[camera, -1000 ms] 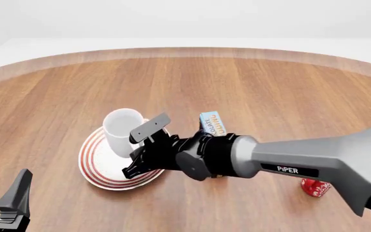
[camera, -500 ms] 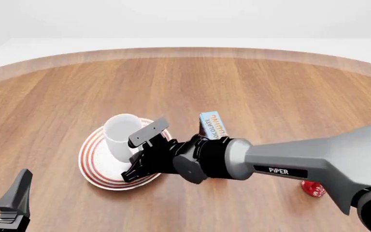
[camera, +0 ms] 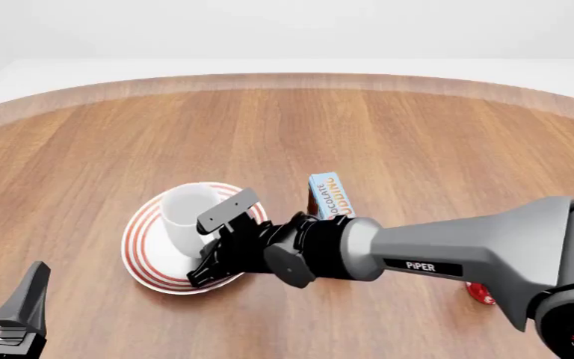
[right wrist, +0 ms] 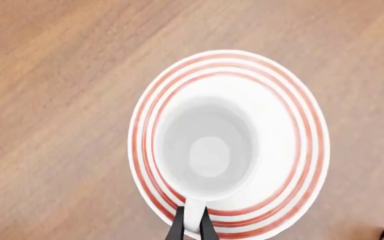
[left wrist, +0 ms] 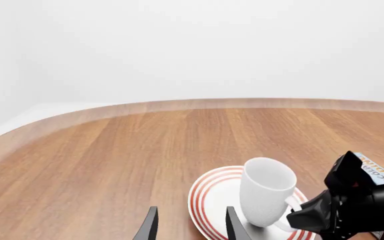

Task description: Pick up the white mug and put it on the plate, and put the chocolate pudding to the right of the plate.

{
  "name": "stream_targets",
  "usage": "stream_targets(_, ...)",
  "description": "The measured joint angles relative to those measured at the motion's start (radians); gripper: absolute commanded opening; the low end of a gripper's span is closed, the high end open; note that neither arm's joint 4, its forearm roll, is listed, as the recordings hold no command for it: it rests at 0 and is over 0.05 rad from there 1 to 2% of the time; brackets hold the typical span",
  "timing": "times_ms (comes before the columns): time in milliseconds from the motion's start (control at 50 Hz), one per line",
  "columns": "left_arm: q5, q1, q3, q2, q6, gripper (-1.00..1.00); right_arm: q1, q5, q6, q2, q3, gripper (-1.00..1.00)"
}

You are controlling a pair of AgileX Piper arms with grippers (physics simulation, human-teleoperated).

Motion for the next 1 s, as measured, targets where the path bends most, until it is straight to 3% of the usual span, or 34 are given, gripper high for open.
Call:
stream_targets(640,0.0,0.0,0.0,0.0,0.0,1.0,0.004,0.009,0.009,0.019,-0.009,-1.0)
stream_targets(660,0.0,0.0,0.0,0.0,0.0,1.0,0.004,0.009,0.009,0.018,-0.009,1.0)
stream_targets(1000,0.0,0.0,0.0,0.0,0.0,1.0,0.007,0.008,0.018,0.007,-0.009,1.0)
